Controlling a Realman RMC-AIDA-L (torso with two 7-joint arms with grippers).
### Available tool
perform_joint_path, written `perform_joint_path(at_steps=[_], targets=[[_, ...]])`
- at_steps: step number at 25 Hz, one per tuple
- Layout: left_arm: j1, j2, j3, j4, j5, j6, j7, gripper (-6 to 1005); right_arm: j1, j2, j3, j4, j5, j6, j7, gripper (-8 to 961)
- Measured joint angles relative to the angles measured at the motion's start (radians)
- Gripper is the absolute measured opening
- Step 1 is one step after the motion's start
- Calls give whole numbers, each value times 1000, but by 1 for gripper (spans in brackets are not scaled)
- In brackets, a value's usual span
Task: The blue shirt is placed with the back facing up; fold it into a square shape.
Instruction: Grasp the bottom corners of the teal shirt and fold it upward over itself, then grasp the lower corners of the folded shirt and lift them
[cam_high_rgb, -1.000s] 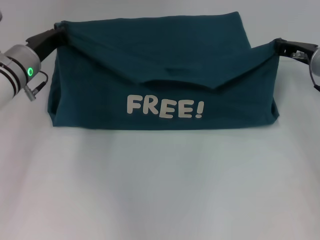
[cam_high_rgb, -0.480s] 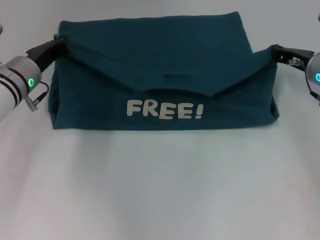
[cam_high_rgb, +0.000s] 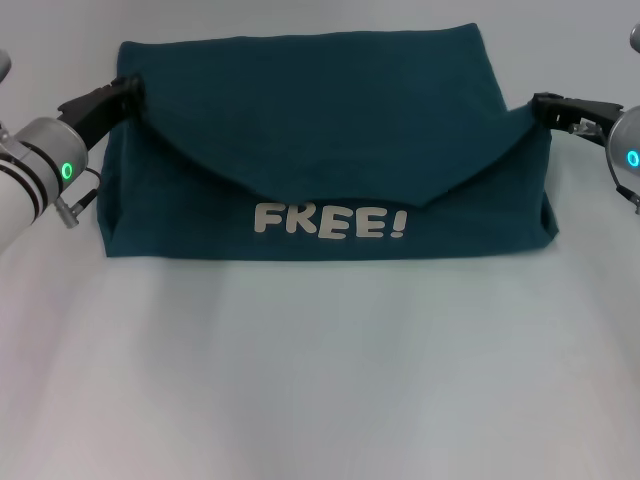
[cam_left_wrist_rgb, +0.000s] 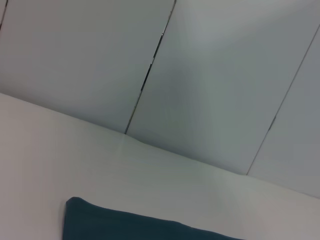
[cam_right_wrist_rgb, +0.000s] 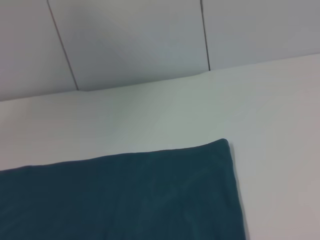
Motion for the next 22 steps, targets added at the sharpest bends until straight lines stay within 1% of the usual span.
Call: perform_joint_path(at_steps=[2, 8, 9, 13, 14, 16, 18, 20, 22], targets=[[1, 0, -1, 0, 0, 0, 0, 101, -3, 0, -6, -3, 0, -1, 0, 107], [6, -3, -5, 17, 0, 0, -5, 312, -17, 0, -11, -40, 0, -35, 7, 272], [7, -3, -5, 20, 0, 1, -5, 359, -19, 0, -11, -46, 0, -47, 11, 313], [24, -3, -2, 43, 1, 4, -22, 546, -35, -15, -25, -51, -4, -107, 47, 474], [32, -2, 7, 52, 4, 11, -36, 568, -46, -22, -40, -53, -6, -137, 69, 515], [62, 1, 58, 73, 12, 50, -79, 611, -78, -37, -90, -72, -9, -208, 139, 536], [113, 5, 157, 114, 16, 119, -150, 655, -117, -46, -151, -108, -14, -281, 219, 557], [174, 2, 252, 179, 17, 182, -229, 698, -165, -48, -211, -171, -16, -361, 299, 568], [237, -8, 328, 250, 17, 246, -286, 742, -213, -42, -240, -237, -16, -429, 348, 568]])
